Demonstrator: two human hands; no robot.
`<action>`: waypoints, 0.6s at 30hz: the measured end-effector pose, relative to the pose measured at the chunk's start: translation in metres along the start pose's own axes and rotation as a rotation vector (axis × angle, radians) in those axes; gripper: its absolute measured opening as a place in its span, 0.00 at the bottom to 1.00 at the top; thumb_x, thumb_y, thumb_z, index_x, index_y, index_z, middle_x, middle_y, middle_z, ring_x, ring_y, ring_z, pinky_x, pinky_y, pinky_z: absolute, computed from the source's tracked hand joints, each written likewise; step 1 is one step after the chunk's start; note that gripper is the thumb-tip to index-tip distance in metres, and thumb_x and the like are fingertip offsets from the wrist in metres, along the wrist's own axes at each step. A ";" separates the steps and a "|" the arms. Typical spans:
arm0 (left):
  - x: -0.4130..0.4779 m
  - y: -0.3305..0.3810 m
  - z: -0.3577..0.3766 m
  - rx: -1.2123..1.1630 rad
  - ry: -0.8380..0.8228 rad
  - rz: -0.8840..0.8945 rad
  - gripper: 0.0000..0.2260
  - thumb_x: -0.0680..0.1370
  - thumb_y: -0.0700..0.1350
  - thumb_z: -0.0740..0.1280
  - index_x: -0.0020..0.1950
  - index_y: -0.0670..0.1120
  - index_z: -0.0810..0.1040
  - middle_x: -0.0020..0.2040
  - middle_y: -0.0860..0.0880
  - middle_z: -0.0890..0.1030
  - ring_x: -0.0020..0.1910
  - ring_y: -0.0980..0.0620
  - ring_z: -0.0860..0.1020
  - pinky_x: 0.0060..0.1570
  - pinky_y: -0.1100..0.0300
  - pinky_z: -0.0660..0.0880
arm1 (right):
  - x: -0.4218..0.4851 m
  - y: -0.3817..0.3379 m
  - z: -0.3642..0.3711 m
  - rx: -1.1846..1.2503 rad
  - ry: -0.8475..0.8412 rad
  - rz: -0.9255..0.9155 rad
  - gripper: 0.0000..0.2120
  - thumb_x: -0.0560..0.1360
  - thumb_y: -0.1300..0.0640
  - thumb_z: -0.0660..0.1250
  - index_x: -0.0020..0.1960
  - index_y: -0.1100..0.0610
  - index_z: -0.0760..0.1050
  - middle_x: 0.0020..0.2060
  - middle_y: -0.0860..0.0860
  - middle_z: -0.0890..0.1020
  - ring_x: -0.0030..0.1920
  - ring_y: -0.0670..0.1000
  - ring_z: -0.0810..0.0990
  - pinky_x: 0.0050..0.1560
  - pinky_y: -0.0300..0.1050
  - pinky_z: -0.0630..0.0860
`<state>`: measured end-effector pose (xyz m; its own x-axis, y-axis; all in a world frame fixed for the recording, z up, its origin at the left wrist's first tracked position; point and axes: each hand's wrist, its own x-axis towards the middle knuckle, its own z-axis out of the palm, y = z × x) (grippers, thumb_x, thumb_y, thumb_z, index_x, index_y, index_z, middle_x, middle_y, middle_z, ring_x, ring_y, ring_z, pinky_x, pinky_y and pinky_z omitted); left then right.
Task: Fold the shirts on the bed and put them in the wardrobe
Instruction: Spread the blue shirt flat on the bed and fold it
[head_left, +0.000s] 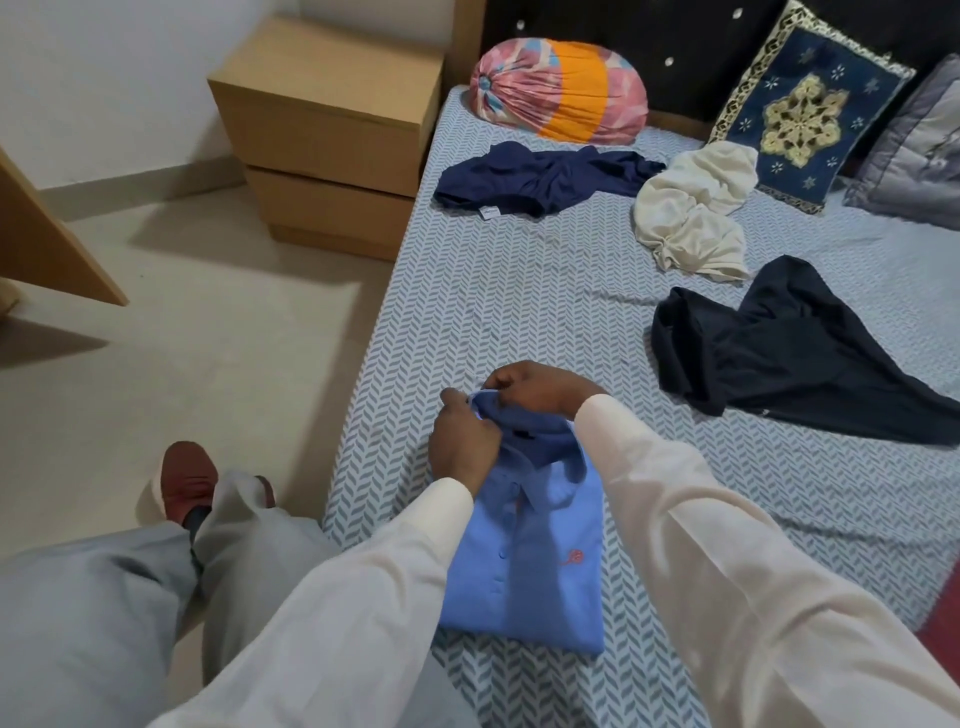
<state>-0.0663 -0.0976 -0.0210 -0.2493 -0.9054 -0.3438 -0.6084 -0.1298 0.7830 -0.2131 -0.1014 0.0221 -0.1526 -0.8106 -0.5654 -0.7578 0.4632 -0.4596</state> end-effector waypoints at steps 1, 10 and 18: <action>0.000 -0.003 -0.001 -0.103 -0.007 -0.007 0.05 0.77 0.43 0.61 0.53 0.45 0.70 0.48 0.46 0.79 0.46 0.43 0.78 0.41 0.54 0.72 | 0.001 -0.001 0.000 -0.003 0.006 -0.003 0.06 0.75 0.49 0.65 0.47 0.45 0.81 0.40 0.42 0.84 0.43 0.44 0.80 0.41 0.40 0.73; 0.008 -0.033 -0.010 -0.698 -0.146 -0.304 0.11 0.80 0.41 0.60 0.38 0.45 0.75 0.38 0.42 0.79 0.39 0.45 0.76 0.39 0.51 0.75 | 0.019 -0.011 0.004 0.086 -0.032 0.090 0.09 0.76 0.54 0.60 0.39 0.55 0.71 0.36 0.53 0.73 0.37 0.54 0.69 0.41 0.47 0.67; -0.007 -0.029 -0.009 -0.369 -0.100 -0.049 0.23 0.75 0.54 0.69 0.31 0.48 0.58 0.27 0.51 0.62 0.28 0.52 0.61 0.31 0.58 0.60 | 0.030 -0.021 0.011 0.042 -0.105 0.121 0.16 0.70 0.48 0.60 0.44 0.59 0.77 0.45 0.57 0.80 0.43 0.58 0.78 0.44 0.53 0.75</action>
<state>-0.0402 -0.0910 -0.0363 -0.3102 -0.8527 -0.4204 -0.3141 -0.3254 0.8919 -0.1943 -0.1312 0.0073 -0.1726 -0.7070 -0.6858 -0.7102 0.5718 -0.4107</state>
